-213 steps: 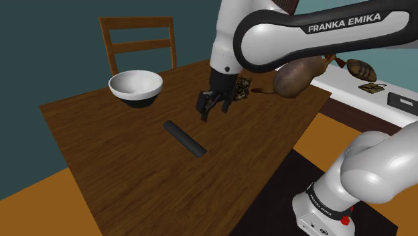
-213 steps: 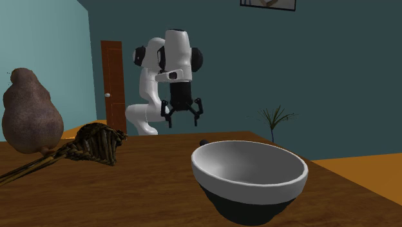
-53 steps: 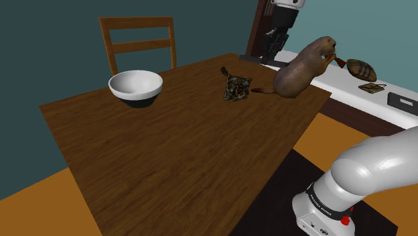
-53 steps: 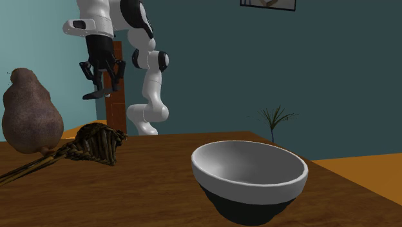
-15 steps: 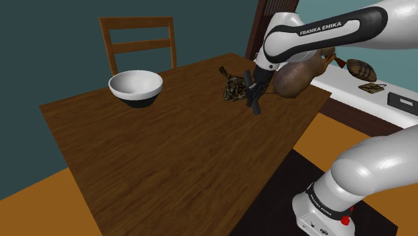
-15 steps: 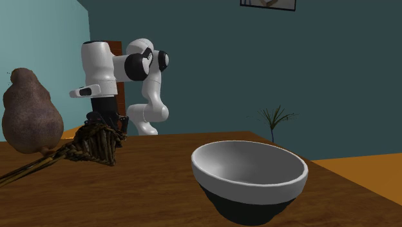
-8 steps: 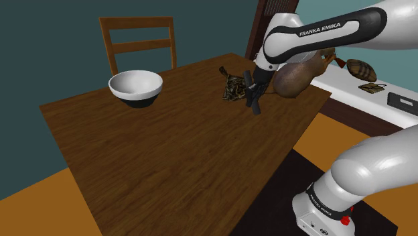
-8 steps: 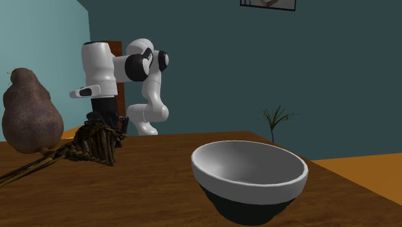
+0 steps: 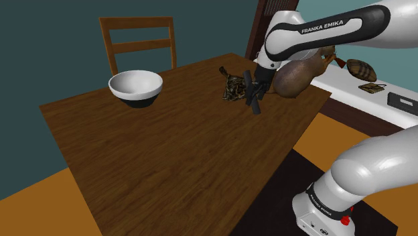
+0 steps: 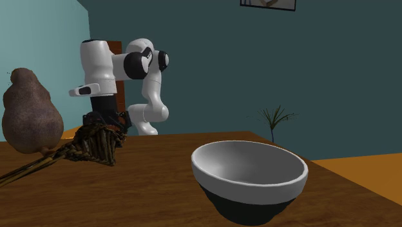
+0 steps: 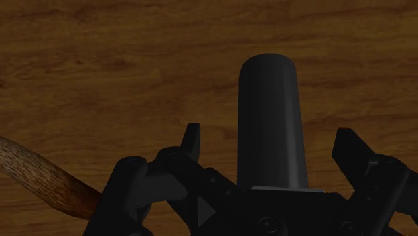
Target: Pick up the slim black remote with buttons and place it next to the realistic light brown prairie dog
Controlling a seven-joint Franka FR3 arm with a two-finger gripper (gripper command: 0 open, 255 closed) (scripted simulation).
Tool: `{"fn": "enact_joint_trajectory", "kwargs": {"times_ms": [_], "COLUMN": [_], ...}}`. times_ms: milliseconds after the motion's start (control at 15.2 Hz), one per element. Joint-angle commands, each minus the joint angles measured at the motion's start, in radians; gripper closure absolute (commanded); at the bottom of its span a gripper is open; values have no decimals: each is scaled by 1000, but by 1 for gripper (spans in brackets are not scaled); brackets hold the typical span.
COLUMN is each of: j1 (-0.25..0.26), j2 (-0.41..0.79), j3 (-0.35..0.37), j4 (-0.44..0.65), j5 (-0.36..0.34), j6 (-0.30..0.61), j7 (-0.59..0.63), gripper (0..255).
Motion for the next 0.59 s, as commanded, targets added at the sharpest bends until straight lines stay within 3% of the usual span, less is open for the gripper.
{"fn": "enact_joint_trajectory", "kwargs": {"times_ms": [0, 528], "j1": [-2, -3], "j2": [-15, -20], "j3": [-4, -6], "j4": [54, 76], "j5": [-5, -7], "j6": [-69, -97], "j7": [3, 4], "gripper": [0, 0]}}
